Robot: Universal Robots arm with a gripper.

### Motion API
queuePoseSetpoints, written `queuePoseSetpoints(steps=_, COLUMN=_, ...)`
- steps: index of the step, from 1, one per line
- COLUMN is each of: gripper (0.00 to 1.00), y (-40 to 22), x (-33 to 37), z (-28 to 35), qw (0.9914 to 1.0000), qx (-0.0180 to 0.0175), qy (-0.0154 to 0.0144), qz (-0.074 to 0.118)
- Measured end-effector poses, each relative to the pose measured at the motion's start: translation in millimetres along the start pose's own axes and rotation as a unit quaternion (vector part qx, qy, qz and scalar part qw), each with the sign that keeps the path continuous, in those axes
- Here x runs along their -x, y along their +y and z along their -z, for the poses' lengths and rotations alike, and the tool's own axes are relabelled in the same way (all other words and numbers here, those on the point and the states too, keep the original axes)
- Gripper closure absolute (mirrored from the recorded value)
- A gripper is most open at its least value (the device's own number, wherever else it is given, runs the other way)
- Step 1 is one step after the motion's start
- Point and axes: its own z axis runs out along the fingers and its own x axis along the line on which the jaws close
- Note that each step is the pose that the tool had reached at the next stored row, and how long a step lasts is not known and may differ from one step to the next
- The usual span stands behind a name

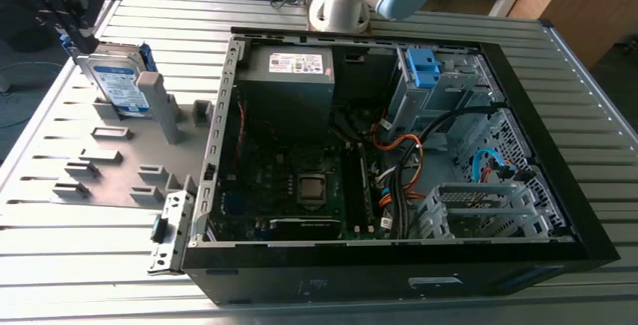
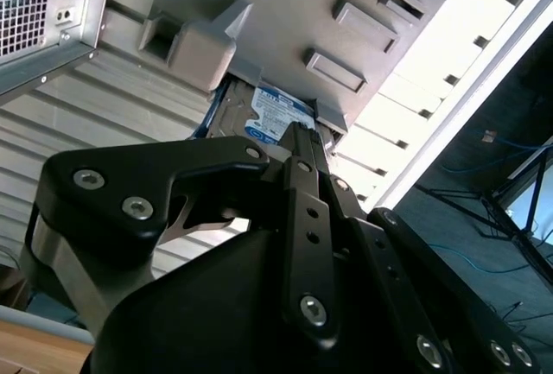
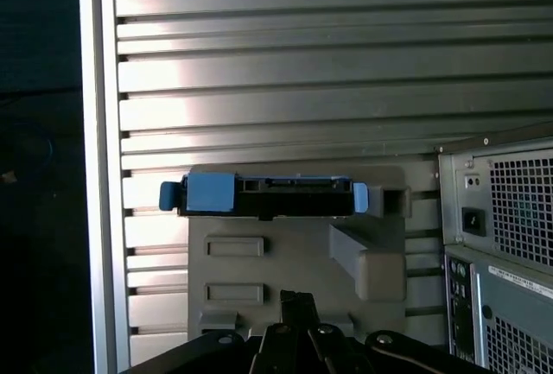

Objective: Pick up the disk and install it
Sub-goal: 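Reach for the disk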

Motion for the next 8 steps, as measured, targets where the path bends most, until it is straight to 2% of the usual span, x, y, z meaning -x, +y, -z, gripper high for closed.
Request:
queuePoseSetpoints(steps=2, gripper=0.89, y=0.1, x=-0.1, z=-0.3, qw=1.00000, qx=-0.0026, qy=0.0003, qz=0.000)
queuePoseSetpoints(steps=4, gripper=0.89, y=0.1, x=-0.1, z=-0.9, qw=0.99997, qx=-0.0062, qy=0.0046, qz=0.000)
queuePoseSetpoints(steps=5, gripper=0.89, y=0.0, x=-0.1, z=-1.2, qw=0.99995, qx=-0.0070, qy=0.0072, qz=0.000)
queuePoseSetpoints(steps=8, gripper=0.89, y=0.0, x=-0.2, z=-1.4, qw=0.99994, qx=-0.0071, qy=0.0083, qz=0.000)
